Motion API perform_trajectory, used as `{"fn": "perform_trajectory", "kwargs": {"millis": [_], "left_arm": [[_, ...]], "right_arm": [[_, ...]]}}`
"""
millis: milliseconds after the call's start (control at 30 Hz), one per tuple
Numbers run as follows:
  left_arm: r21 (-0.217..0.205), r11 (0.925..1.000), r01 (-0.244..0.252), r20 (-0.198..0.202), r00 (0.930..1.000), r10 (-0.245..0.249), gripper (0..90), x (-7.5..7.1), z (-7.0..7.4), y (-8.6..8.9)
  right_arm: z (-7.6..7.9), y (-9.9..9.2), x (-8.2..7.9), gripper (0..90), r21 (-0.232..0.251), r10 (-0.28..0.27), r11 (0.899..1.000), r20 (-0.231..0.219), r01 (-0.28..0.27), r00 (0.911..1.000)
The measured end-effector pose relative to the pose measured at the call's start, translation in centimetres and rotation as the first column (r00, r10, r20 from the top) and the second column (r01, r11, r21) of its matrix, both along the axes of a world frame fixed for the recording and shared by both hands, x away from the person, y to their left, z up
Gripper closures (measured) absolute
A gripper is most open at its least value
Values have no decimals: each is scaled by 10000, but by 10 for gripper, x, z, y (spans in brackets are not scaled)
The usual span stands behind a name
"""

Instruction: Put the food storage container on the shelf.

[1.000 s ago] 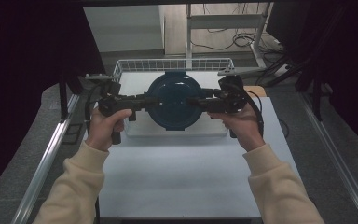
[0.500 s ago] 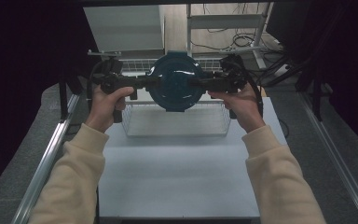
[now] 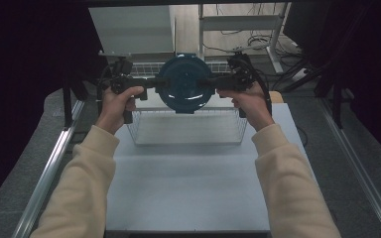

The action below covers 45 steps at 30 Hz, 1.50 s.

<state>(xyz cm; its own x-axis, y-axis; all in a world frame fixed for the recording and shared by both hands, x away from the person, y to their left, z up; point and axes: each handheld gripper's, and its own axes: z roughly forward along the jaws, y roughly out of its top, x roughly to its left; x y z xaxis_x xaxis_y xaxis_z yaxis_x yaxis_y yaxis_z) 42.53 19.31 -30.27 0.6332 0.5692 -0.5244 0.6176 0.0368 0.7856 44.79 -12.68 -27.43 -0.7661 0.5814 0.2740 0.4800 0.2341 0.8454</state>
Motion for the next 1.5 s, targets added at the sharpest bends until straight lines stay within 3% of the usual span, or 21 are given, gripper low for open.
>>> {"fn": "perform_trajectory", "kwargs": {"millis": [200,333,433,567,767,967,1133,1167,1367,1433,1500], "left_arm": [[-46,10000,-26,-483,9988,24,437,15,-12,4],[-572,9983,-149,-759,9971,105,438,23,-20,5],[-736,9971,-192,-811,9966,132,438,27,-22,5],[-961,9949,-315,-1047,9943,213,437,33,-24,4],[-1515,9871,-515,-1836,9827,231,419,48,-33,3],[-1925,9793,-633,-2529,9674,128,398,60,-43,3],[-2193,9727,-757,-2926,9562,84,380,66,-50,3],[-2205,9724,-757,-2890,9573,90,378,66,-50,3],[-2067,9747,-849,-2752,9611,253,362,65,-49,0],[-1658,9780,-1263,-2494,9649,823,328,61,-45,-2],[-1594,9718,-1737,-2139,9671,1378,288,55,-38,0]], "right_arm": [[-12,5,15,367,-50,-30,10000,-404,28,9992],[-17,5,22,368,109,-202,9997,-556,209,9982],[-18,4,25,368,235,-328,9991,-595,343,9977],[-21,1,32,367,530,-457,9973,-1033,514,9936],[-28,-3,45,367,1195,-1003,9846,-2116,1276,9722],[-39,-6,58,367,1677,-1436,9645,-3154,2040,9380],[-45,-6,63,367,1844,-1741,9495,-3634,2539,9152],[-46,-6,63,368,1843,-1818,9467,-3710,2641,9107],[-46,-5,60,355,1836,-2042,9405,-3673,2859,9074],[-44,-3,58,307,1670,-2298,9394,-3413,2994,9114],[-41,0,53,221,1486,-2660,9355,-3007,3205,9159]]}}
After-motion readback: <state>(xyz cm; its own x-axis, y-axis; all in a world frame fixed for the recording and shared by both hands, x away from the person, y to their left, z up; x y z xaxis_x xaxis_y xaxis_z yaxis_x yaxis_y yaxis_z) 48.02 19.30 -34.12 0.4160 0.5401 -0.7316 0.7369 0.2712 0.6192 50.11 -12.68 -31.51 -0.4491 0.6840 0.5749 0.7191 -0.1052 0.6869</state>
